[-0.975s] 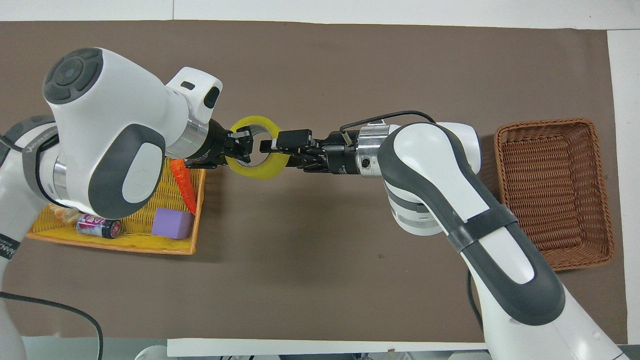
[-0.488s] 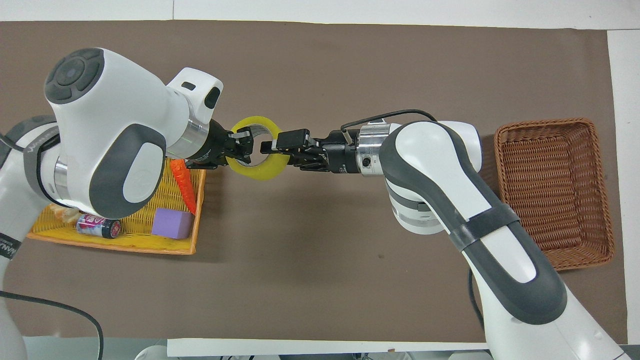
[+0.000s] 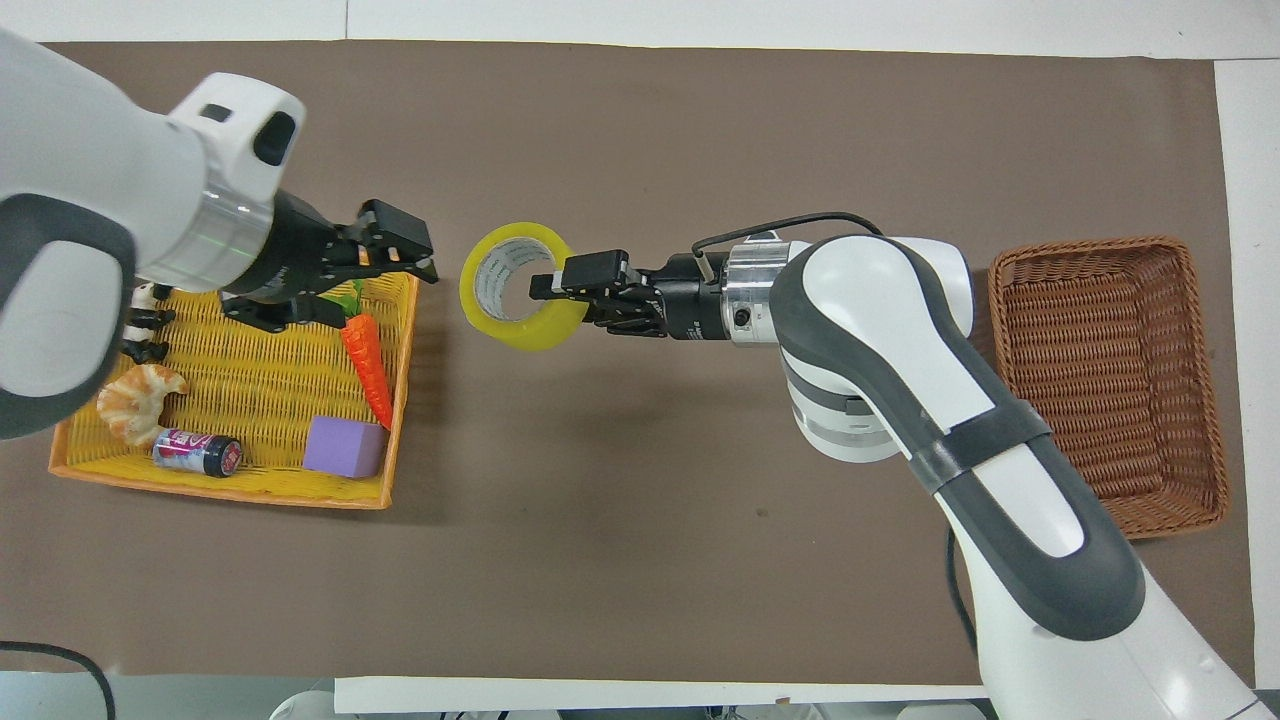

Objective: Move tape to another basket
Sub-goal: 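Carry the tape with the right gripper while the left gripper withdraws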

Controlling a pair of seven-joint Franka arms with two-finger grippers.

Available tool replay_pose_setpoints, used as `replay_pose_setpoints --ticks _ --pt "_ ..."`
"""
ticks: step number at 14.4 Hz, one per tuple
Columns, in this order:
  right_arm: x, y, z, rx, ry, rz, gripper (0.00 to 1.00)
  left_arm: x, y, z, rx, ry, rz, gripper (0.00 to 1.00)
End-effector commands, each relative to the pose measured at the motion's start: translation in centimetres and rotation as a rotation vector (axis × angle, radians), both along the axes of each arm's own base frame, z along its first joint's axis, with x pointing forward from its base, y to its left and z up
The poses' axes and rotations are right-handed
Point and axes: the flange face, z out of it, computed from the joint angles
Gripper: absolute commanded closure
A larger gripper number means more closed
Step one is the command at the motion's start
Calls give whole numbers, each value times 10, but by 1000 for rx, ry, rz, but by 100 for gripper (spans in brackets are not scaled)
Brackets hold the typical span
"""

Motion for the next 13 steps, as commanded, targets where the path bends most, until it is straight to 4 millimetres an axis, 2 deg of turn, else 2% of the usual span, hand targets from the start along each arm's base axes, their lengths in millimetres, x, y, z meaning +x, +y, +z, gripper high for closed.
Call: replay_pose_setpoints --ticks 1,2,4,6,9,12,13 --pt "10 -44 18 16 -22 1 87 14 78 -6 32 10 28 1" --pt "16 -70 25 7 -33 5 87 18 118 -10 42 3 42 1" --pt "25 -123 27 -2 -27 40 87 23 191 -16 75 -21 8 1" --pt "29 -205 29 -19 -16 85 87 22 234 -17 163 -33 -39 1" --pt "13 -322 25 -59 -19 137 86 23 260 -17 173 -49 -17 0" --pt "-25 -449 23 -171 -26 175 86 25 260 -15 174 -57 -15 0" --pt "-37 -481 25 -207 -28 199 86 25 259 -16 174 -55 -17 0"
